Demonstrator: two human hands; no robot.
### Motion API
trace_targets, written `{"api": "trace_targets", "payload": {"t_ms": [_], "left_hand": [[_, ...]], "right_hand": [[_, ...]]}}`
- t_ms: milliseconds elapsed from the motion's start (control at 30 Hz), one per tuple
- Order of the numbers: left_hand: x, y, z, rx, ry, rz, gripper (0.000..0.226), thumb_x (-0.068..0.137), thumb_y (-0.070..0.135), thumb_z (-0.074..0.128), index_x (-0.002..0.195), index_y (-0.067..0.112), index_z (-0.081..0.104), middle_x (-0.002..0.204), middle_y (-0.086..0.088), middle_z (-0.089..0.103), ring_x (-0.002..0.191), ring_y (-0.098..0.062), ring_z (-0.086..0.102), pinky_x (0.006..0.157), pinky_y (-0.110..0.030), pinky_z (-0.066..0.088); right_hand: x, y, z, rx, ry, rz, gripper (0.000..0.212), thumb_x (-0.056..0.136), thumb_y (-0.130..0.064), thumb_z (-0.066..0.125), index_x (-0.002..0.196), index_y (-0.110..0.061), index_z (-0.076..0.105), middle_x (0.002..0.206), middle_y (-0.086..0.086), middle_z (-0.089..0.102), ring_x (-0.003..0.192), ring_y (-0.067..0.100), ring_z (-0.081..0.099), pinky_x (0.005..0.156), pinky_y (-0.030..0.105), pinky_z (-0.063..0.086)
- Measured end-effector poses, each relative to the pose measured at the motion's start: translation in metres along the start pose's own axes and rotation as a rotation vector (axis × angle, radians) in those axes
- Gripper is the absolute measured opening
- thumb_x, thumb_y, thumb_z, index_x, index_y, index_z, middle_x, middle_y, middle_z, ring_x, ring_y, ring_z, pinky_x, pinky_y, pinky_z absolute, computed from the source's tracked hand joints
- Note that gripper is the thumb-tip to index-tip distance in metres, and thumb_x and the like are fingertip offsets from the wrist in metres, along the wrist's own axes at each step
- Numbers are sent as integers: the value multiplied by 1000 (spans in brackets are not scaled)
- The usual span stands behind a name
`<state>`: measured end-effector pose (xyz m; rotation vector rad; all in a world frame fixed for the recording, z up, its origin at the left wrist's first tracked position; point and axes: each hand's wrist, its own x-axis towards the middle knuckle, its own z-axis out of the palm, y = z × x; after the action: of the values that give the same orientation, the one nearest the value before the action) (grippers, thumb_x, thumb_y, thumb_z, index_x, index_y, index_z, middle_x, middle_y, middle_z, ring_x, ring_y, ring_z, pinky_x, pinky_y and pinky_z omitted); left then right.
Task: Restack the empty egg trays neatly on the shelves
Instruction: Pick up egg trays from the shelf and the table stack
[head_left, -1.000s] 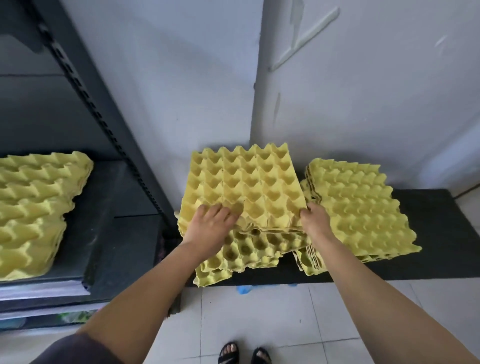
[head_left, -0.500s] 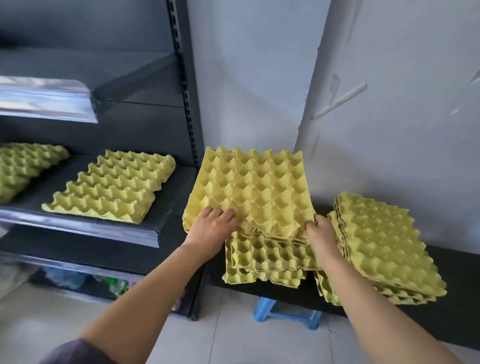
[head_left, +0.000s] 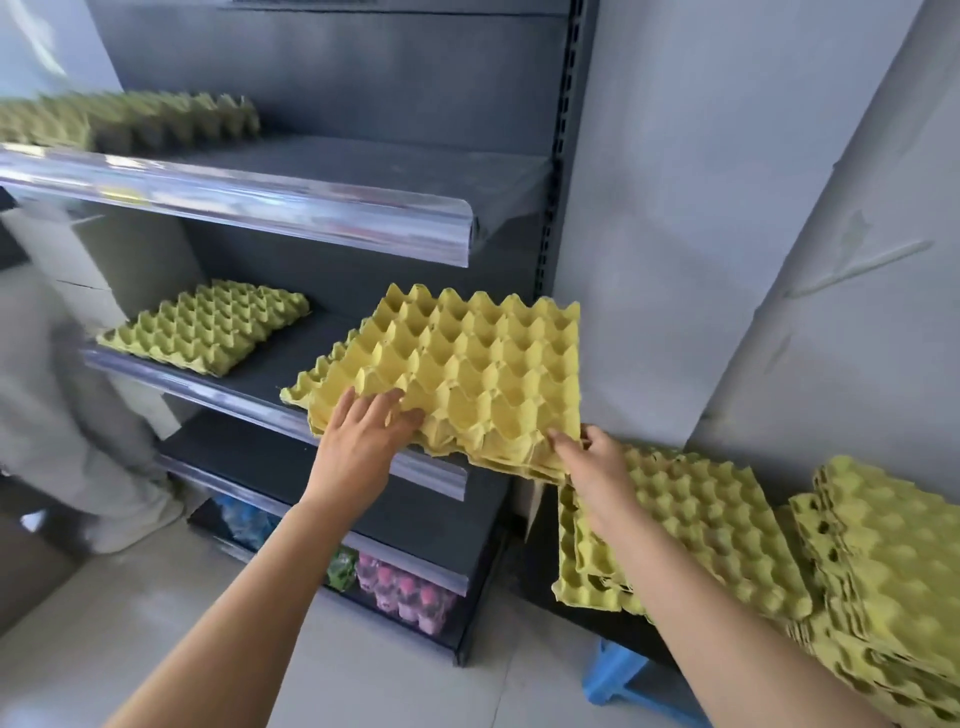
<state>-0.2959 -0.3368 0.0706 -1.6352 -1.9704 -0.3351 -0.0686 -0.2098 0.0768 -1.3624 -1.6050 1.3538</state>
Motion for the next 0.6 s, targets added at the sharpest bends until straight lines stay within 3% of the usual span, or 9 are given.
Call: {"api": "trace_targets", "payload": {"t_ms": [167,333,500,600], "left_hand": [[10,-94,24,-75,-16,-52,51,65,-8,73,110,17,66,111,-11,61,95,-34,62,102,-55,37],[27,-174,57,-119,-93,-18,65,56,-10,78,112,18,63,113,-7,62,96,-32,62,102,-53,38],[39,-205,86,-160,-145,25,62,55,-9,78,108,19,65,110,-7,63,93,-32,63,102,-53,37],[43,-211,105,-163,-189,40,60,55,-3,81,108,20,66,111,-5,63,90,-31,64,100,-51,39]], "right_hand": [[18,-30,95,-40,72,-8,40,90,-41,59,115,-9,58,109,4,65,102,24,60,89,39,49],[31,-49,171,-81,141,23,48,96,-34,52,129,1,46,120,10,55,119,31,50,97,39,39],[49,-48,210,-129,208,79,40,98,-30,48,124,0,50,115,7,55,118,31,51,94,39,40],[62,-46,220,-194,235,103,46,99,-31,46,131,2,46,131,19,53,123,35,48,99,41,37]]}}
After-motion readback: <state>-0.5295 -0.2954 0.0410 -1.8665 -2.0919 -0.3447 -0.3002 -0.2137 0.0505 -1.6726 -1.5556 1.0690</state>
